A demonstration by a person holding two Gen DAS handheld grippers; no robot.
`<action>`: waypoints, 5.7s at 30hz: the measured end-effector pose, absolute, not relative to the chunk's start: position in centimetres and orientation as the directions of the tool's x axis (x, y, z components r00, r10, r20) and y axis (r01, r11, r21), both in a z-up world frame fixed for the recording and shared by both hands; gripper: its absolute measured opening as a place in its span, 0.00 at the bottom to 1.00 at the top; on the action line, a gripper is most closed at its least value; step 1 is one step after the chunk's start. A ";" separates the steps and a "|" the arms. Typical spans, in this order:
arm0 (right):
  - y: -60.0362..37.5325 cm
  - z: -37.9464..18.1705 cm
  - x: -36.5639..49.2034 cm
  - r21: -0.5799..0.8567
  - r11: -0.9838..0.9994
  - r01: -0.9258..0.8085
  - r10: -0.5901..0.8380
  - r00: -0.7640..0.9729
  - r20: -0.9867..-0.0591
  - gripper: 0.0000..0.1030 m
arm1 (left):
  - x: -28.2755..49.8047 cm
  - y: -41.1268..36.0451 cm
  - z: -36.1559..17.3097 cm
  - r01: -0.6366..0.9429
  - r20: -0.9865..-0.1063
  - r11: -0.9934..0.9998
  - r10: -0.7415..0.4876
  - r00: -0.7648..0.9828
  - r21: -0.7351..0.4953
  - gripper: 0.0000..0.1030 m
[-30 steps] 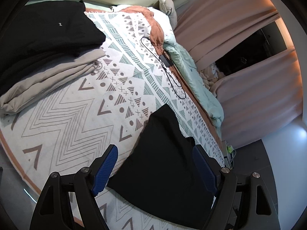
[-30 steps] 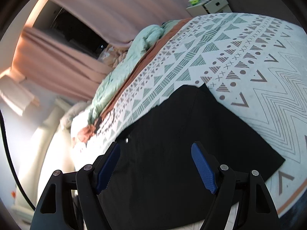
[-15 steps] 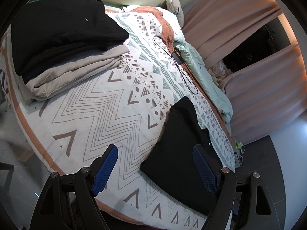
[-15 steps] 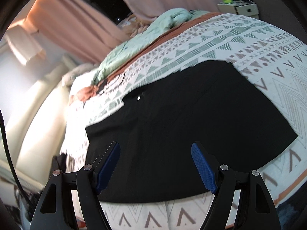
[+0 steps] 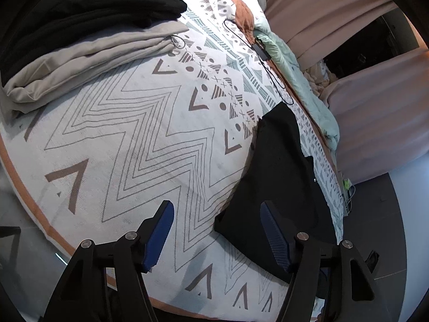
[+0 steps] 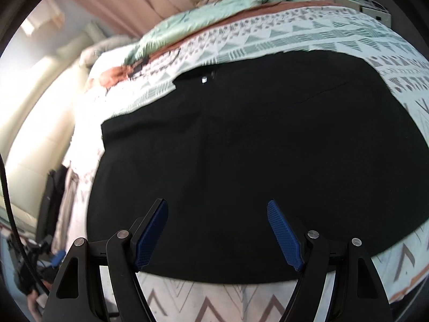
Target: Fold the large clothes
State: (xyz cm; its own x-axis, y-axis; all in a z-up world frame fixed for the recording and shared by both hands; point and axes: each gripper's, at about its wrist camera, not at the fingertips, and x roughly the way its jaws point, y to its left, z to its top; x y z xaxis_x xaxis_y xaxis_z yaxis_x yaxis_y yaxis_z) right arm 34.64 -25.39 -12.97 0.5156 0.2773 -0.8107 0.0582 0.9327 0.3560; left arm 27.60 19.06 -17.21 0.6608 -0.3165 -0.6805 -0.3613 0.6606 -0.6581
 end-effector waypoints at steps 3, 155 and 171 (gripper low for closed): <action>-25.1 -14.5 35.7 0.342 0.937 0.062 0.273 0.478 -0.835 0.75 | 28.5 18.6 -18.0 -0.364 -0.694 0.669 -0.322 0.644 -0.648 0.65; -27.0 -13.0 31.2 0.296 0.953 -0.062 0.291 0.455 -0.842 0.59 | 33.8 13.4 -21.6 -0.304 -0.686 0.646 -0.490 0.538 -0.700 0.52; -24.4 -15.7 32.7 0.212 0.974 -0.082 0.227 0.395 -0.890 0.47 | 37.3 12.6 -22.2 -0.320 -0.670 0.623 -0.475 0.570 -0.714 0.52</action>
State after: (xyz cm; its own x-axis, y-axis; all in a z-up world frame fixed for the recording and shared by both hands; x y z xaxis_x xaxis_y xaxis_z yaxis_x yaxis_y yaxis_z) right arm 32.70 -24.36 -15.71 0.3947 0.2272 -0.8903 -0.0823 0.9738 0.2120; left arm 37.32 12.64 -22.20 0.5698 -0.4754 -0.6703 -0.3199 0.6231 -0.7138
